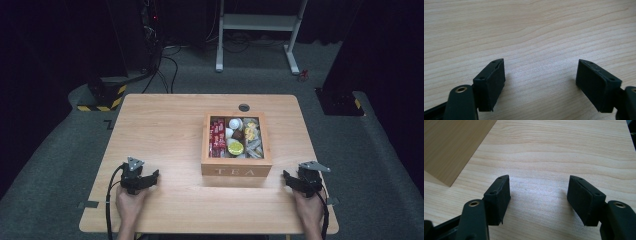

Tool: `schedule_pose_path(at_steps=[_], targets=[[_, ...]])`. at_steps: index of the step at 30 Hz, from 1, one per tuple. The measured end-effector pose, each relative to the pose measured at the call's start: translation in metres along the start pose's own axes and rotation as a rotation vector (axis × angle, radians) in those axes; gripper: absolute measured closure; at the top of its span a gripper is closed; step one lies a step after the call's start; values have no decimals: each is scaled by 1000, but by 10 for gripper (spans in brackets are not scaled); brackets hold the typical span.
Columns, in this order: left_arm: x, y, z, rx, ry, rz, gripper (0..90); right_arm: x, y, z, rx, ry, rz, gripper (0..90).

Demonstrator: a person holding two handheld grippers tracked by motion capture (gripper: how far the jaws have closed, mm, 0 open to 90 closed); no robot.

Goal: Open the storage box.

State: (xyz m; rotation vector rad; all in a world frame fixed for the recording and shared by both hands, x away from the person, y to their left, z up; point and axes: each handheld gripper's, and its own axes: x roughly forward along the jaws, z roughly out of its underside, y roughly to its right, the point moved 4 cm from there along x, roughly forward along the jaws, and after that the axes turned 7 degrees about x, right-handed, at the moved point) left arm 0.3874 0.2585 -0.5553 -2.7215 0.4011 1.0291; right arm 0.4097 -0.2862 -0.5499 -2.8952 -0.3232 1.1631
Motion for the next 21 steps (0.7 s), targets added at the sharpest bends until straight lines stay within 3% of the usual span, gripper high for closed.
schedule_pose_path(at_steps=[21], targets=[[1, 0, 0, -2, 3, 2, 238, -1, 0, 0, 14, 3, 14, 381]])
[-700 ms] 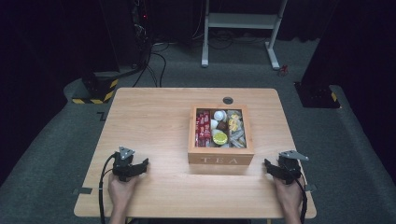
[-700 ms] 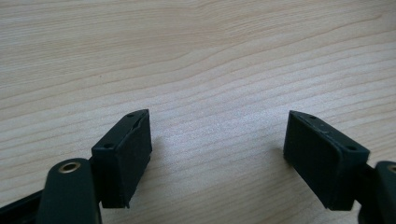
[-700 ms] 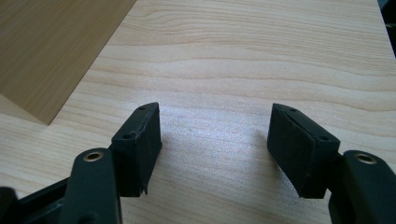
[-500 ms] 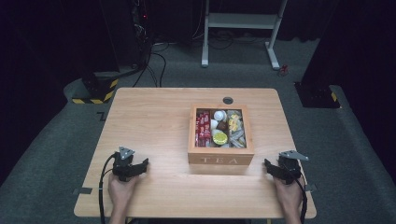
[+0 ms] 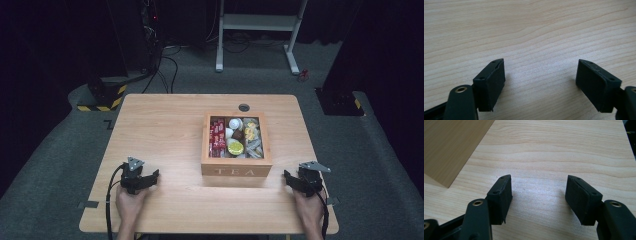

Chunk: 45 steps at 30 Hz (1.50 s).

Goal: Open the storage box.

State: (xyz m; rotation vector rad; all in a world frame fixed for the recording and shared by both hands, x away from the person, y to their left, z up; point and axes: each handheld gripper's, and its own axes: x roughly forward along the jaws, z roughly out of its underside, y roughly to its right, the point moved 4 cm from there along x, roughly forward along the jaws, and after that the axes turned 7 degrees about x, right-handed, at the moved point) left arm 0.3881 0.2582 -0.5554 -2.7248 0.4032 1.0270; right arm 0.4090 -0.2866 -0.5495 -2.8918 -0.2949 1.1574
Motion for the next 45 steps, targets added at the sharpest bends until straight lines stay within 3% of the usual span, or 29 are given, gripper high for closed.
schedule_pose_path(at_steps=[8, 14, 18, 25, 35, 45], targets=[[0, 0, 0, 4, 0, 2, 239, 0, -1, 0, -2, 2, 9, 363], [0, -1, 0, 5, 0, 4, 240, -2, -4, 1, 4, -2, 0, 448], [0, 0, 0, 4, 0, 4, 240, -7, -6, 3, 27, 5, -38, 480], [0, 0, 0, 5, 0, 2, 240, -11, -10, 7, 22, 7, -81, 498], [0, -1, 0, 5, -1, 3, 240, -22, -25, 13, -32, 18, -149, 568], [0, -1, -1, 6, -1, 4, 240, -23, -51, 16, -87, 9, -248, 641]])
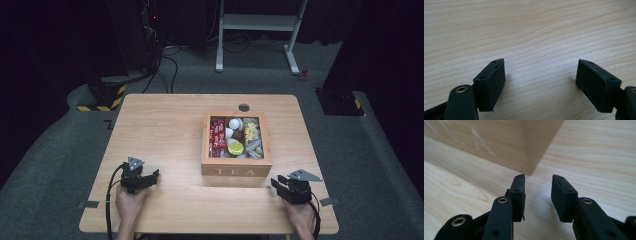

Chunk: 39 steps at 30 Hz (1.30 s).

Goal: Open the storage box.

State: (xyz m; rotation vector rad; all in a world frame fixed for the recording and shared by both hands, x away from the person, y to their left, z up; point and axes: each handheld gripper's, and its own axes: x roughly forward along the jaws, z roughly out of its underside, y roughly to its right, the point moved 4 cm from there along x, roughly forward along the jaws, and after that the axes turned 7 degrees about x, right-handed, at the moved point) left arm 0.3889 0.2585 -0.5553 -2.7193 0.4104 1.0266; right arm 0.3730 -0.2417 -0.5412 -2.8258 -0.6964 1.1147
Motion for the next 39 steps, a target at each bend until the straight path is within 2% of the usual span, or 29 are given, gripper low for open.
schedule_pose_path(at_steps=[4, 11, 12, 16, 22, 32, 39], targets=[[0, 0, 0, 0, 0, 0, 240, 2, -11, 0, -11, -3, -37, 677], [0, 0, 0, 0, 0, 1, 240, 7, -24, -2, -44, -5, -73, 724], [0, 0, 0, 0, 0, 1, 240, 8, -29, -4, -59, -1, -86, 739], [0, 0, 0, 0, 0, 1, 240, 11, -36, -6, -63, -5, -109, 759], [0, 0, 0, 0, 0, 1, 240, 20, -51, -10, -96, -15, -156, 817], [0, 0, 0, 0, 0, 1, 240, 31, -69, -20, -130, -8, -202, 878], [0, 0, 0, 0, 0, 1, 239, 37, -77, -28, -132, 0, -221, 899]])
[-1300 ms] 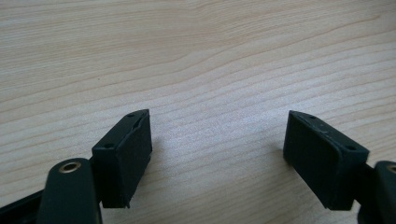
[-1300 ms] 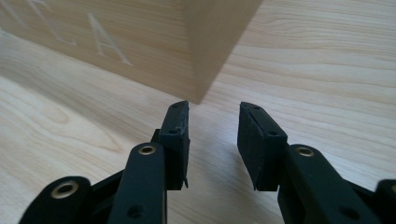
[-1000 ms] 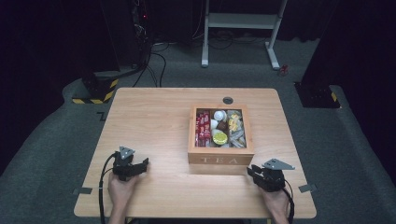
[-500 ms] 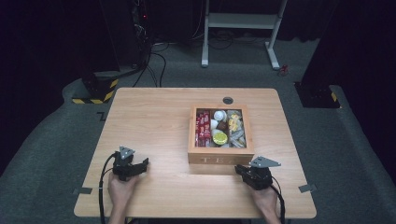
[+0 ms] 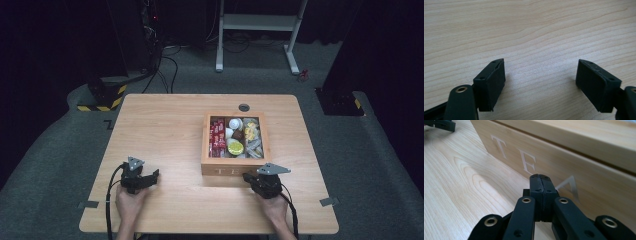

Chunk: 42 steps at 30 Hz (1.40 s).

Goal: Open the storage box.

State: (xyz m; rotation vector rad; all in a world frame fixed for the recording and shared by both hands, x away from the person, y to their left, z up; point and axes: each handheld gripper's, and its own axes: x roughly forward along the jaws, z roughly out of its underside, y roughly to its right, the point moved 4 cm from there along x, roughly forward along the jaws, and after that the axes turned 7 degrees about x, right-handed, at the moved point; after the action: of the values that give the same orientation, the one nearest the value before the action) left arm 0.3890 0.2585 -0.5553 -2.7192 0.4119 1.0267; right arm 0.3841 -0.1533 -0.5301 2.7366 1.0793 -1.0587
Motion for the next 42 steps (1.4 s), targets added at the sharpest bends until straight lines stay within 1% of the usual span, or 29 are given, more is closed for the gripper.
schedule_pose_path(at_steps=[4, 8, 10, 11, 14, 15, 17, 22, 25, 26, 32, 37, 38, 42], targets=[[0, 0, 0, 1, 0, 0, 240, 2, -1, -2, 5, 5, -3, 899], [0, 0, 0, 0, 0, 0, 240, 3, -1, -4, 26, 9, -9, 900], [0, 0, 0, 0, 0, 0, 240, 3, -1, -4, 28, 12, -8, 900], [0, 0, 0, 0, 0, 0, 240, 3, -1, -5, 21, 17, -6, 900], [0, 0, 0, 1, 0, 0, 240, 1, -1, -11, 23, 27, -1, 900], [0, 0, 0, 0, 0, 0, 240, 0, -2, -12, 30, 27, -7, 900], [0, 0, 0, 0, 0, 0, 240, 0, -3, -14, 18, 33, -1, 900], [0, 0, 0, 0, 0, 0, 240, -4, -6, -19, 25, 49, -6, 900], [0, 0, 0, 0, 0, 0, 240, -5, -7, -20, 21, 55, -5, 900], [0, 0, 0, 0, 0, 0, 240, -7, -7, -22, 28, 67, 0, 900], [0, 0, 0, 1, 0, 0, 240, -8, -7, -23, 34, 64, 3, 900], [0, 0, 0, 1, 0, 0, 240, -10, -7, -26, 19, 84, 12, 900], [0, 0, 0, 1, 0, 0, 240, -12, -7, -26, 24, 85, 15, 900], [0, 0, 0, 1, 0, 0, 240, -14, -4, -28, 19, 89, 23, 900]])
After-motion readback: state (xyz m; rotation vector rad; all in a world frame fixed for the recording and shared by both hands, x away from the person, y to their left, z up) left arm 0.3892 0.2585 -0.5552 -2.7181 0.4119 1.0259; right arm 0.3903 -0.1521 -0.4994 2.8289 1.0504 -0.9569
